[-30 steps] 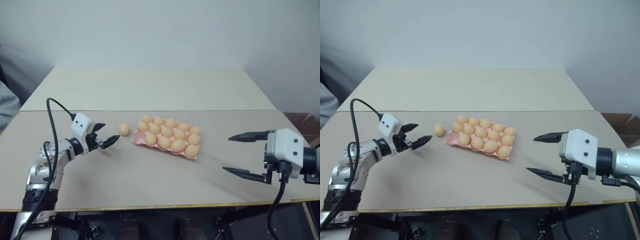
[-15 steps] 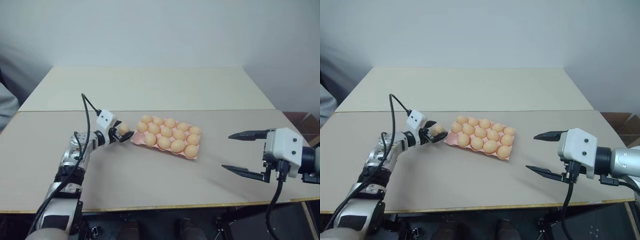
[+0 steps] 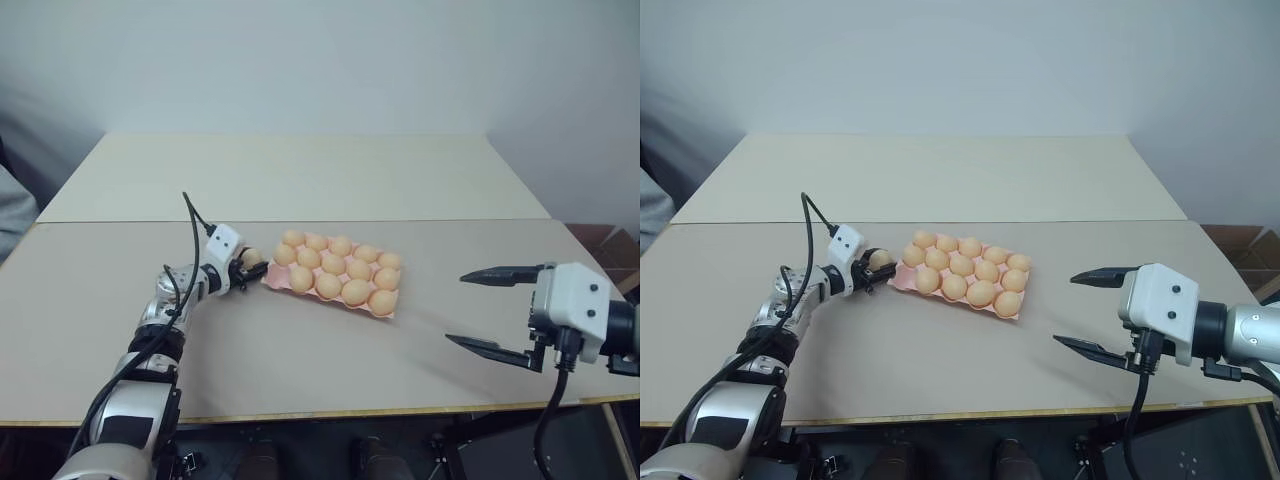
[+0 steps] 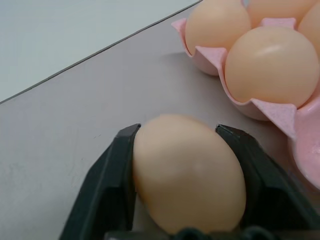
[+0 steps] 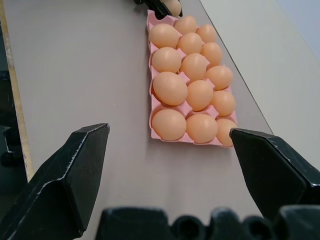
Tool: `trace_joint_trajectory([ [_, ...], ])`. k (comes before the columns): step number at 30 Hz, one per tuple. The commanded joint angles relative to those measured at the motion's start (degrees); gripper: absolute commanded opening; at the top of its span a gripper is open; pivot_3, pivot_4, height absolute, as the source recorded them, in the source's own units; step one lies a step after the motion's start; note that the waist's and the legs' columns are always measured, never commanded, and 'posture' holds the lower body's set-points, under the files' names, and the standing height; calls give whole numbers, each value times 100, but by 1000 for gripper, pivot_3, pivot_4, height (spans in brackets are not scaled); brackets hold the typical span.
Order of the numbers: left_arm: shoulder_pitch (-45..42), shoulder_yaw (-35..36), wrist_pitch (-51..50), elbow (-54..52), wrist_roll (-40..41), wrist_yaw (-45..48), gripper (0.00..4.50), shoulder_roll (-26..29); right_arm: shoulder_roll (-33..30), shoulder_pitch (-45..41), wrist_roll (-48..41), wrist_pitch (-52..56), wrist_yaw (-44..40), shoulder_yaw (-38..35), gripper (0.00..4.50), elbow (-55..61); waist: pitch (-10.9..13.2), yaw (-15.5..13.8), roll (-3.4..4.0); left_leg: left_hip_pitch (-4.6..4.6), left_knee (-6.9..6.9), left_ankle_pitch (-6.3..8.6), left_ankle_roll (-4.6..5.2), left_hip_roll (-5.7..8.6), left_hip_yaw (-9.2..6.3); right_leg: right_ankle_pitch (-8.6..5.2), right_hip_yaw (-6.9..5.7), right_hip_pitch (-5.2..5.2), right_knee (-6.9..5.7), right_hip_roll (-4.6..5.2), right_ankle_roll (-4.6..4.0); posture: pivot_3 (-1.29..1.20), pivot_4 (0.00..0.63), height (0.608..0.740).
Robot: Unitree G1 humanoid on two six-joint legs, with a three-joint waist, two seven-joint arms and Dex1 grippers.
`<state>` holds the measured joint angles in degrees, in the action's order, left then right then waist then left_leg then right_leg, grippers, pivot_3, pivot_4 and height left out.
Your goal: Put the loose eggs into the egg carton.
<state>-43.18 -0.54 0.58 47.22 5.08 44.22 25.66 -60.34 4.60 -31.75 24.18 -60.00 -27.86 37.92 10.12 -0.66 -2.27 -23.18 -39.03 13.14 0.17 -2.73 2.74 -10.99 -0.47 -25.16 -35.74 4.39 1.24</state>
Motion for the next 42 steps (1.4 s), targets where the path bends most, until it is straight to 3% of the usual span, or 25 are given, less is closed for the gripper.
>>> trace_joint_trajectory([
  [1,-143,82,87,26,-46,-34,2010,93,2,-71,-3,-21,47,-125,4500,60,0,-5,0,0,0,0,0,0,0,0,0,0,0,0,0,0,150,740],
  [9,200,282,71,-568,84,147,2010,573,11,-43,-1,-54,34,-140,4500,57,0,11,0,2,1,0,0,-2,0,0,0,-1,-1,-1,0,0,150,740],
  [19,959,398,-482,-2520,1227,1778,2010,785,38,-99,15,-51,105,-12,4500,74,0,-27,0,0,-1,0,0,-1,2,-1,0,0,0,3,-3,0,150,740],
  [31,702,141,-175,-2130,1136,2112,2010,288,101,136,-16,45,201,-229,4500,273,0,7,0,2,-3,0,1,-2,0,-1,2,1,-3,-2,-1,0,150,740],
  [38,573,224,225,-1703,1067,1968,4279,118,151,237,-5,55,243,-265,4500,335,0,-5,-1,2,-7,0,1,0,0,0,2,3,-3,0,-1,0,150,740],
  [39,566,223,313,-1660,1053,1971,4487,113,151,243,1,52,243,-263,4500,331,0,-4,-1,2,-7,0,0,0,0,0,2,3,-4,0,-1,0,150,740],
  [42,609,273,430,-1664,1100,2002,4487,163,148,245,16,39,248,-258,4500,321,0,-2,-1,2,-7,0,0,-1,0,-1,2,2,-4,-1,-1,0,150,740],
])
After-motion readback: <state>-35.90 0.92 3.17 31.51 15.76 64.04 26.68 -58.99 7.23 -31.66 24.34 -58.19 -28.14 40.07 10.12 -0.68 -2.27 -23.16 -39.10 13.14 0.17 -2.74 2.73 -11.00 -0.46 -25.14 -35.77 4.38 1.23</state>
